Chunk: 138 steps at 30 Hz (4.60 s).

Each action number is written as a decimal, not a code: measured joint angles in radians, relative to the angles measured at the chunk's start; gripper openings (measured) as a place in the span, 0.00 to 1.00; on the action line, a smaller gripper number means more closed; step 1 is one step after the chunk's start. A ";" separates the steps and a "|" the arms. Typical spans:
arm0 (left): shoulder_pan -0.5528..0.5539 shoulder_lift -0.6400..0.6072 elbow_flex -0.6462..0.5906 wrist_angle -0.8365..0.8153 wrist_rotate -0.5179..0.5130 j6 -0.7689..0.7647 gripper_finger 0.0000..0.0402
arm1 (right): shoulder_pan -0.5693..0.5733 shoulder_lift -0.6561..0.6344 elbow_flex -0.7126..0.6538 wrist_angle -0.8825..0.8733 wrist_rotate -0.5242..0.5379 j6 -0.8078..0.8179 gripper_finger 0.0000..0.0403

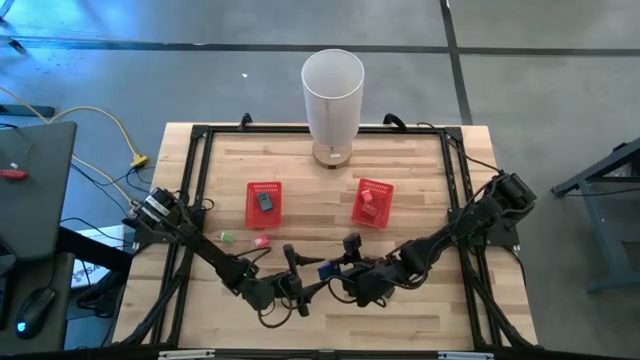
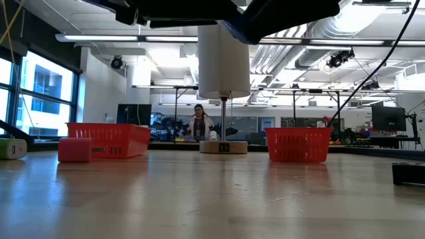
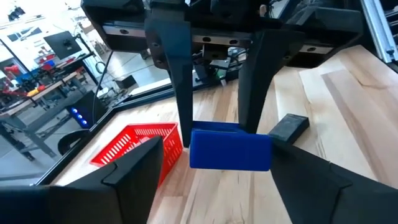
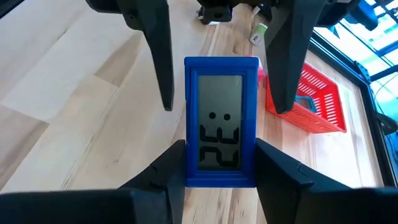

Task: Pick & Place Office items
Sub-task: Put the dark blue digital timer into the left red bin

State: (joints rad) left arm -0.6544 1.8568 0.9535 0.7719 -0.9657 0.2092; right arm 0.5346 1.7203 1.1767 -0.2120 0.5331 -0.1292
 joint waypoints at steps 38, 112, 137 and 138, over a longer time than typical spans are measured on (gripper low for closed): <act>-0.003 0.000 0.000 -0.010 0.006 -0.019 0.38 | -0.014 0.000 0.000 0.003 -0.064 0.051 0.47; 0.065 -0.102 -0.001 -0.012 -0.610 0.429 0.38 | -0.011 0.000 0.000 -0.256 0.110 0.339 0.66; 0.167 -0.436 -0.329 -0.010 -0.605 0.361 0.38 | -0.014 0.000 -0.001 -0.306 0.069 0.397 0.66; 0.161 -0.463 -0.345 -0.012 -0.608 0.354 0.38 | -0.014 0.000 -0.001 -0.304 0.071 0.397 0.66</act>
State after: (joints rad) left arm -0.4932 1.3940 0.6082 0.7601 -1.5734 0.5629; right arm 0.5208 1.7203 1.1755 -0.5157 0.6037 0.2676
